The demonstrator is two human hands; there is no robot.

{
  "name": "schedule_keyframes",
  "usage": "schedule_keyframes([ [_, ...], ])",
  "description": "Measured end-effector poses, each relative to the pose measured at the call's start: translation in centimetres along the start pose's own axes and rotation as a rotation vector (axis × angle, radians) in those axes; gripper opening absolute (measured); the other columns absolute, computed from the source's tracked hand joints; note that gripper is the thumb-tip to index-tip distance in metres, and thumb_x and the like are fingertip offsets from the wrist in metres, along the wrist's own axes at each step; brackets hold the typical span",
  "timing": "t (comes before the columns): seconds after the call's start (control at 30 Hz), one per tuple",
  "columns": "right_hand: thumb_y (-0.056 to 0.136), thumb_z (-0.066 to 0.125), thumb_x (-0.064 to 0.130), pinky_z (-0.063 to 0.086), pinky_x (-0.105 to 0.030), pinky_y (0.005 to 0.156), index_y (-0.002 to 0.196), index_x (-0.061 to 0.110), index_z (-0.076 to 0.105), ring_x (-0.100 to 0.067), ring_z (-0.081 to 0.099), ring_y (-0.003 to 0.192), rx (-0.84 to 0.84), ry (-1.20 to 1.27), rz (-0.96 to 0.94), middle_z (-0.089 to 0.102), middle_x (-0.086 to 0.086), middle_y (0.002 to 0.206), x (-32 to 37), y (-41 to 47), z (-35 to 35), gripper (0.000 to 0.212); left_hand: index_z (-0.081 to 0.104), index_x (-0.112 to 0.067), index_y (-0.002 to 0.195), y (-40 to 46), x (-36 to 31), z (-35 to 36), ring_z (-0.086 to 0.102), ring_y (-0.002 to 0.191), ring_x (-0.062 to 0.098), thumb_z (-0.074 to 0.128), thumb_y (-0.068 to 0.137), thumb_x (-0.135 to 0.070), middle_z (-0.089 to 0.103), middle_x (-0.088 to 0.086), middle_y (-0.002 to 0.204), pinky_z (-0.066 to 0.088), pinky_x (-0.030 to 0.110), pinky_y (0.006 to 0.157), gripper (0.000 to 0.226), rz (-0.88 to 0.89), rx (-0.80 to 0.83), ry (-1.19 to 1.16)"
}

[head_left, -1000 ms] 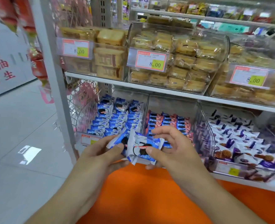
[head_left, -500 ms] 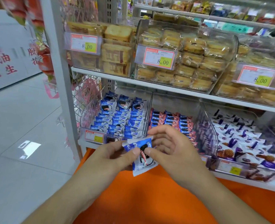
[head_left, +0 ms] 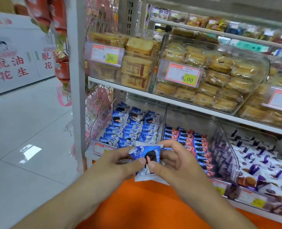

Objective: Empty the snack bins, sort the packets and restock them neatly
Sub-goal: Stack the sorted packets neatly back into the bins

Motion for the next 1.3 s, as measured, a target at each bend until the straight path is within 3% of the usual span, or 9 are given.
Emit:
schedule_keyframes([
  [0.13,0.086,0.086,0.02,0.053,-0.01,0.068,0.112,0.034,0.063,0.005,0.067,0.094,-0.094,-0.186,-0.041,0.072,0.011,0.107,1.2,5.6,-0.5,0.037,0.052,-0.049,0.14,3.9,-1.2,-4.8,0.056,0.114,-0.01,0.069,0.093,-0.052,0.056,-0.023,0.134,0.042,0.018,0.101,0.05,0.078,-0.154,0.413],
  [0.23,0.089,0.082,0.032,0.049,-0.011,0.06,0.114,0.04,0.057,0.005,0.064,0.089,-0.122,-0.521,-0.08,0.06,0.018,0.119,1.2,12.6,-0.5,0.036,0.022,-0.037,0.162,6.9,-0.2,-9.2,0.033,0.148,0.015,0.059,0.099,-0.048,0.025,-0.01,0.166,0.032,0.033,0.118,0.074,0.269,-0.371,0.974],
  [0.3,0.092,0.078,0.035,0.045,-0.011,0.05,0.12,0.033,0.055,-0.001,0.061,0.074,-0.122,-0.728,-0.089,0.058,0.016,0.122,0.6,17.6,-0.4,0.036,0.002,-0.032,0.165,8.4,2.1,-11.1,0.023,0.156,0.024,0.052,0.101,-0.049,0.011,-0.003,0.173,0.03,0.039,0.122,0.083,0.21,-0.418,1.136],
  [0.43,0.091,0.074,0.035,0.042,-0.026,0.052,0.12,0.03,0.052,-0.015,0.062,0.076,-0.066,-0.978,-0.046,0.068,0.002,0.117,-1.5,25.7,0.9,0.037,-0.023,-0.035,0.16,9.0,4.4,-11.7,0.019,0.158,0.018,0.04,0.105,-0.05,-0.013,-0.012,0.171,0.035,0.034,0.119,0.085,0.172,-0.385,1.179],
  [0.57,0.087,0.082,0.03,0.062,-0.039,0.078,0.125,0.025,0.058,-0.024,0.069,0.095,-0.067,-1.037,-0.072,0.067,-0.002,0.118,-3.2,28.4,2.4,0.045,-0.023,-0.037,0.16,9.0,4.4,-11.7,0.028,0.154,0.015,0.041,0.105,-0.049,-0.014,-0.018,0.17,0.042,0.031,0.114,0.085,0.216,-0.408,1.139],
  [0.7,0.081,0.089,0.03,0.062,-0.036,0.089,0.129,0.027,0.066,-0.024,0.065,0.108,-0.076,-1.109,-0.126,0.061,-0.001,0.13,-2.9,28.6,2.8,0.054,-0.02,-0.039,0.16,8.8,4.6,-11.7,0.043,0.145,0.012,0.043,0.103,-0.05,-0.012,-0.023,0.169,0.05,0.028,0.104,0.085,0.232,-0.421,1.143],
  [0.9,0.072,0.092,0.052,0.055,-0.04,0.103,0.128,0.033,0.067,-0.025,0.062,0.119,-0.096,-1.183,-0.051,0.063,0.001,0.134,-3.3,28.4,1.7,0.064,-0.02,-0.041,0.16,9.0,5.0,-11.9,0.04,0.148,0.014,0.045,0.103,-0.047,-0.013,-0.023,0.169,0.047,0.029,0.109,0.086,0.232,-0.427,1.104],
  [1.17,0.083,0.081,0.055,0.059,-0.04,0.096,0.126,0.034,0.072,-0.023,0.067,0.111,-0.149,-1.13,-0.135,0.067,0.001,0.133,-3.3,28.6,2.3,0.048,-0.02,-0.041,0.16,9.1,5.1,-12.0,0.037,0.15,0.013,0.046,0.104,-0.046,-0.013,-0.024,0.169,0.045,0.029,0.112,0.087,0.236,-0.42,1.091],
  [1.3,0.089,0.073,0.059,0.053,-0.041,0.105,0.132,0.036,0.07,-0.029,0.055,0.129,-0.115,-1.214,-0.118,0.062,0.0,0.137,-4.1,29.1,2.9,0.049,-0.02,-0.042,0.159,9.1,4.9,-11.9,0.035,0.151,0.013,0.046,0.104,-0.046,-0.013,-0.024,0.168,0.044,0.03,0.113,0.087,0.233,-0.42,1.085],
])
Point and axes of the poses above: each hand's wrist, its own y-axis towards the middle knuckle, its own z-axis out of the palm, x = y × z, the point moved 4 cm from there along y, towards the middle knuckle
